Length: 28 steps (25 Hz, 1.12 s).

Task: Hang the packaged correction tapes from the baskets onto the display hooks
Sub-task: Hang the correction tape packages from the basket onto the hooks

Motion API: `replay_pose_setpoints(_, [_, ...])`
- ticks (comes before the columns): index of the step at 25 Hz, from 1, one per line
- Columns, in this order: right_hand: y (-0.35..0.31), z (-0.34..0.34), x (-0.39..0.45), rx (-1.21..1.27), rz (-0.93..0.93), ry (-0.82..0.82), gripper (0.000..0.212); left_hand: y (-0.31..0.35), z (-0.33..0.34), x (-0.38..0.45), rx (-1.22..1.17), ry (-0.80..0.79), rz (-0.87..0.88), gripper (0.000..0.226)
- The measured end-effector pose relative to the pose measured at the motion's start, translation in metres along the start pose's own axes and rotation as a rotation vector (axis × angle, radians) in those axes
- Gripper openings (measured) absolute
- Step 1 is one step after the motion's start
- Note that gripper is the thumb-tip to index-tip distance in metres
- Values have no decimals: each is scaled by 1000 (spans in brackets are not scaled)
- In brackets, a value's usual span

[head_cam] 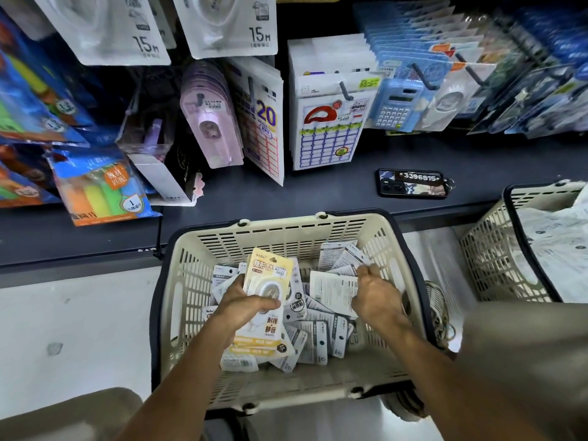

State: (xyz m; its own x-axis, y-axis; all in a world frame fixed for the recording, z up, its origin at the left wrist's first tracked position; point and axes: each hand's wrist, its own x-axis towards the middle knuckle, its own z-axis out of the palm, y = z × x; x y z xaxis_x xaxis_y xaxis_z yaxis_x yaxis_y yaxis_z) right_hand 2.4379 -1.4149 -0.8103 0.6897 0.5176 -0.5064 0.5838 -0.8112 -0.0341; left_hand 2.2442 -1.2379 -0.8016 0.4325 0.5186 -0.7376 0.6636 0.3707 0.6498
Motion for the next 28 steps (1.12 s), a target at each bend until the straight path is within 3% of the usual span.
replay_pose_setpoints(2, [-4, -2, 1, -105, -4, 21, 38, -1, -1, 2, -10, -5, 4, 52])
replay_pose_setpoints(5, [-5, 7, 1, -83, -63, -76, 21, 2, 3, 2, -5, -10, 30, 53])
replay_pose_setpoints(9, [-6, 22, -2, 138, -147, -192, 45, 4, 7, 3, 39, 18, 67, 52])
replay_pose_setpoints(12, [0, 28, -6, 264, -121, -203, 37, 3, 6, 2, 48, 28, 66, 51])
replay_pose_setpoints(17, [-2, 26, -8, 190, -97, -56, 27, 2, 4, 2, 38, 66, 50, 50])
replay_pose_setpoints(20, [-8, -4, -5, 443, -88, 57, 10, 6, 1, 1, 10, 86, 52, 46])
replay_pose_setpoints(23, [-27, -35, -18, 1038, -289, 197, 31, 12, -7, -2, -24, 8, 38, 46])
replay_pose_setpoints(25, [-46, -50, -33, 1248, -507, 240, 34, 15, -15, -7, -125, -47, 5, 52])
replay_pose_setpoints(26, [-55, -54, -40, 1218, -617, 261, 32, 17, -19, -11, -217, -103, -11, 57])
replay_pose_setpoints(28, [-61, -57, -48, 879, -822, 335, 28, 19, -23, -15, -432, -232, -56, 66])
